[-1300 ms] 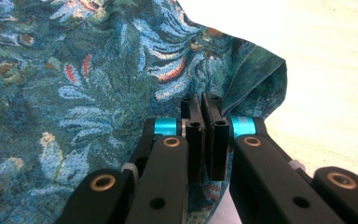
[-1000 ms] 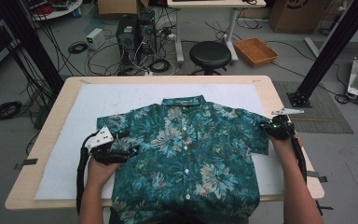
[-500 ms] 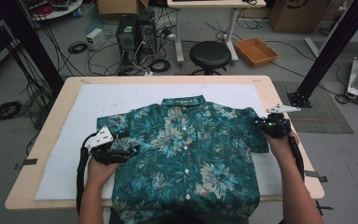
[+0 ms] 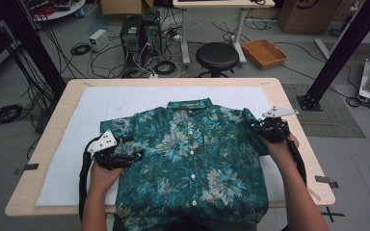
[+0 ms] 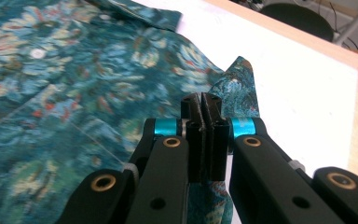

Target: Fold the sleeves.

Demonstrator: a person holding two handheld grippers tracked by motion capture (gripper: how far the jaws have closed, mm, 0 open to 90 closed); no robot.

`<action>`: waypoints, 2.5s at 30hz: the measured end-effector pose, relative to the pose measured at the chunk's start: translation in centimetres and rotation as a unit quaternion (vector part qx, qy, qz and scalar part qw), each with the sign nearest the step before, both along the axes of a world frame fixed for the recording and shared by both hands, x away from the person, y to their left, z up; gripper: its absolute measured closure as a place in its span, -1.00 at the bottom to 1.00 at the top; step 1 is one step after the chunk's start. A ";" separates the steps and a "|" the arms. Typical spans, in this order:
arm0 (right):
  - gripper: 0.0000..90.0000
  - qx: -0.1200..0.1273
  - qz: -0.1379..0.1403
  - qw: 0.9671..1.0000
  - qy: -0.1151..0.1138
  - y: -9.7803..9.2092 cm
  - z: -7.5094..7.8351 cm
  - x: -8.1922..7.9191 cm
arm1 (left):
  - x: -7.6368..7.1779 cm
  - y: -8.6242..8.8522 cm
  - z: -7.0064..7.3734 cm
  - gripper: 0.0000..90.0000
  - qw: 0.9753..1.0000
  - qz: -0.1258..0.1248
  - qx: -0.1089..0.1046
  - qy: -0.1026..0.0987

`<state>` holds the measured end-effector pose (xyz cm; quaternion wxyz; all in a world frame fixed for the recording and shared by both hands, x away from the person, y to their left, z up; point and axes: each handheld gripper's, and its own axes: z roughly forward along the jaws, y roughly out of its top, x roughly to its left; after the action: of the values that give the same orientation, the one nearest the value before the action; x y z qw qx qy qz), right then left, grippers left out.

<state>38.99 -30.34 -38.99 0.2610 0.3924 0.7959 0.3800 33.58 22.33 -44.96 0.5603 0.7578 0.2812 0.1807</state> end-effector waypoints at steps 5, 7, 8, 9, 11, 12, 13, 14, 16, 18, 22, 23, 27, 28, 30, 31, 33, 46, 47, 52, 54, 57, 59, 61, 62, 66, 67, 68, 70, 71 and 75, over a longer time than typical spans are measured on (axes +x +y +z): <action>0.99 -0.003 0.023 1.000 -0.007 1.6 0.4 -0.6 | 0.0 0.0 0.0 -0.44 1.000 0.000 0.000 0.000; 0.99 -0.006 0.034 0.999 -0.009 2.3 0.5 -0.8 | 0.0 0.0 0.0 -0.44 1.000 -0.001 0.001 0.000; 0.99 -0.008 0.041 0.999 -0.011 2.8 0.6 -1.0 | 0.0 0.0 0.0 -0.44 1.000 0.000 0.000 0.000; 0.99 -0.010 0.046 0.999 -0.012 3.1 0.6 -1.1 | 0.0 0.0 0.0 -0.44 1.000 -0.001 0.000 0.000; 0.99 -0.013 0.053 0.998 -0.012 3.6 0.7 -1.2 | 0.0 0.0 0.0 -0.44 1.000 -0.001 0.000 0.000; 0.99 -0.013 0.055 0.998 -0.012 3.8 0.8 -1.2 | 0.0 0.0 0.0 -0.44 1.000 -0.001 0.000 0.000; 0.99 -0.014 0.057 0.998 -0.014 3.9 0.8 -1.3 | 0.0 0.0 0.0 -0.44 1.000 -0.001 0.000 0.000; 0.99 -0.014 0.061 0.998 -0.013 4.1 0.9 -1.3 | 0.0 0.0 0.0 -0.44 1.000 -0.001 0.000 0.000; 0.99 -0.013 0.061 0.998 -0.012 4.4 0.9 -1.4 | 0.0 0.1 0.0 -0.44 1.000 -0.001 0.000 0.000; 0.99 -0.014 0.065 0.998 -0.011 4.6 0.9 -1.5 | 0.0 0.1 0.0 -0.44 1.000 -0.001 -0.001 0.000; 0.99 -0.016 0.074 0.997 -0.011 5.4 0.8 -1.7 | 0.0 0.0 0.0 -0.44 1.000 0.000 -0.002 0.001; 0.99 -0.016 0.076 0.997 -0.011 5.6 0.8 -1.7 | 0.0 0.1 0.0 -0.44 1.000 0.000 -0.002 0.001; 0.98 -0.017 0.087 0.996 -0.008 6.5 0.6 -1.9 | 0.0 0.1 0.0 -0.44 1.000 -0.001 -0.001 0.001; 0.98 -0.019 0.090 0.996 -0.007 6.8 0.5 -1.9 | 0.0 0.1 0.0 -0.44 1.000 -0.001 -0.001 0.001; 0.98 -0.020 0.097 0.995 -0.008 7.3 0.4 -2.1 | 0.0 0.1 0.0 -0.44 1.000 -0.001 -0.001 0.001; 0.98 -0.021 0.100 0.995 -0.006 7.6 0.3 -2.2 | 0.0 0.1 0.0 -0.44 1.000 -0.001 -0.001 0.000; 0.98 -0.025 0.104 0.994 -0.005 8.0 0.2 -2.3 | 0.0 0.1 0.0 -0.44 1.000 -0.001 -0.001 0.000; 0.68 -0.029 0.143 0.989 0.025 10.4 -1.8 -3.1 | 0.0 0.1 0.0 -0.44 1.000 -0.002 -0.001 0.000; 0.66 -0.026 0.143 0.989 0.027 10.5 -1.7 -3.2 | 0.0 0.1 0.0 -0.44 1.000 -0.002 0.000 0.000; 0.49 -0.013 0.120 0.992 0.029 9.8 -1.6 -2.4 | 0.0 0.1 0.0 -0.44 1.000 -0.002 -0.001 0.000; 0.47 -0.009 0.100 0.994 0.037 9.1 -1.8 -1.6 | 0.0 0.1 0.0 -0.44 1.000 -0.002 0.000 0.000; 0.46 -0.008 0.081 0.996 0.045 8.4 -2.2 -0.8 | 0.0 0.1 0.0 -0.44 1.000 -0.002 -0.001 0.000; 0.44 -0.007 0.073 0.996 0.050 8.1 -2.4 -0.4 | 0.0 0.1 0.0 -0.44 1.000 -0.002 0.000 0.000; 0.43 -0.007 0.066 0.996 0.056 7.8 -2.7 0.0 | 0.0 0.1 0.0 -0.44 1.000 -0.002 -0.002 0.000; 0.42 -0.007 0.064 0.996 0.060 7.7 -2.9 0.3 | 0.0 0.1 0.0 -0.44 1.000 -0.002 -0.002 0.001; 0.37 -0.011 0.055 0.995 0.082 7.5 -3.8 1.1 | 0.0 0.1 0.0 -0.44 1.000 -0.002 -0.001 0.000; 0.37 -0.012 0.054 0.994 0.091 7.5 -4.1 1.3 | 0.0 0.1 0.0 -0.44 1.000 -0.002 -0.001 0.000; 0.37 -0.016 0.056 0.993 0.099 7.6 -4.4 1.5 | 0.0 0.1 0.0 -0.44 1.000 -0.002 0.000 0.000; 0.61 -0.020 0.063 0.992 0.112 7.8 -5.0 1.8 | 0.0 0.1 0.0 -0.44 1.000 -0.002 0.000 0.000; 0.68 -0.015 0.069 0.991 0.113 7.8 -5.1 1.8 | 0.0 0.1 0.0 -0.44 1.000 -0.002 0.000 0.000; 0.96 -0.033 0.084 0.990 0.107 8.2 -4.9 1.4 | 0.0 0.1 0.0 -0.44 1.000 -0.002 -0.002 0.000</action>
<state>40.38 -22.10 -43.91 0.1548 0.3539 0.8613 0.3299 33.61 22.40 -44.96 0.5624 0.7573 0.2798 0.1787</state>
